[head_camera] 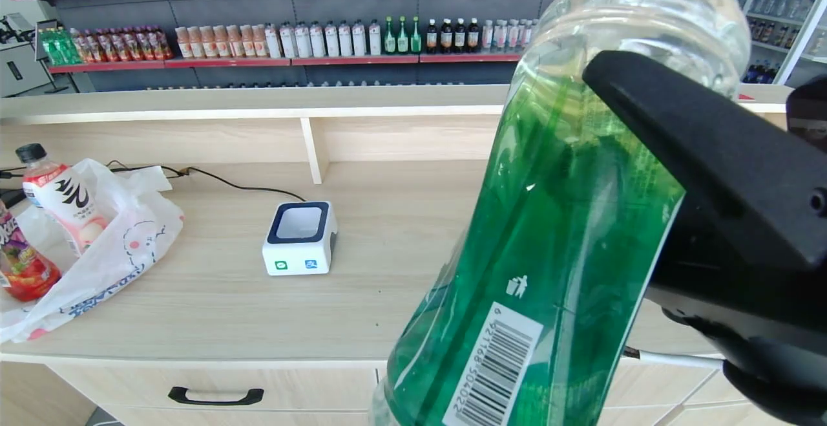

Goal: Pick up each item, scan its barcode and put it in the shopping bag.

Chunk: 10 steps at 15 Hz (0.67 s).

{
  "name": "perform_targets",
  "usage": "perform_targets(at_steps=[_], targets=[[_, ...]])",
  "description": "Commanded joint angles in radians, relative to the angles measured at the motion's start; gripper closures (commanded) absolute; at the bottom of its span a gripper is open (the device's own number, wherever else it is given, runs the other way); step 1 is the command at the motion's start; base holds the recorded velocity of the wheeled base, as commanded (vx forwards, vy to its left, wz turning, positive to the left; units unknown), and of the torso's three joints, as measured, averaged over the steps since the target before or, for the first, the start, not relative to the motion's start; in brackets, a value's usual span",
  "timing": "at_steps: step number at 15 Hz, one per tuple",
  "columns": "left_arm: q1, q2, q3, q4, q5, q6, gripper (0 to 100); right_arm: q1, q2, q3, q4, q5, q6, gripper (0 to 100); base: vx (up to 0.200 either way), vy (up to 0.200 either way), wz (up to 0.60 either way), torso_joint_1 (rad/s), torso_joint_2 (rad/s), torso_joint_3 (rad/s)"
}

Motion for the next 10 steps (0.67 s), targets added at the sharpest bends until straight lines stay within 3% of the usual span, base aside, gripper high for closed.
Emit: perform_targets(at_steps=[1,8,10], targets=[[0.000,0.001,0.000,-0.001,0.000,0.000,0,-0.007,0.007,-0.001,-0.001,0.000,0.000,100,0.000,0.000,0.00,0.000,0.00,0.000],[0.000,0.001,0.000,0.001,0.000,-0.003,0,-0.040,0.015,0.000,-0.001,-0.001,-0.003,100,0.000,0.000,0.00,0.000,0.00,0.000],[0.000,0.000,0.000,0.001,0.000,-0.003,0,-0.108,0.035,-0.006,-0.001,0.000,-0.040,100,0.000,0.000,0.00,0.000,0.00,0.000]])
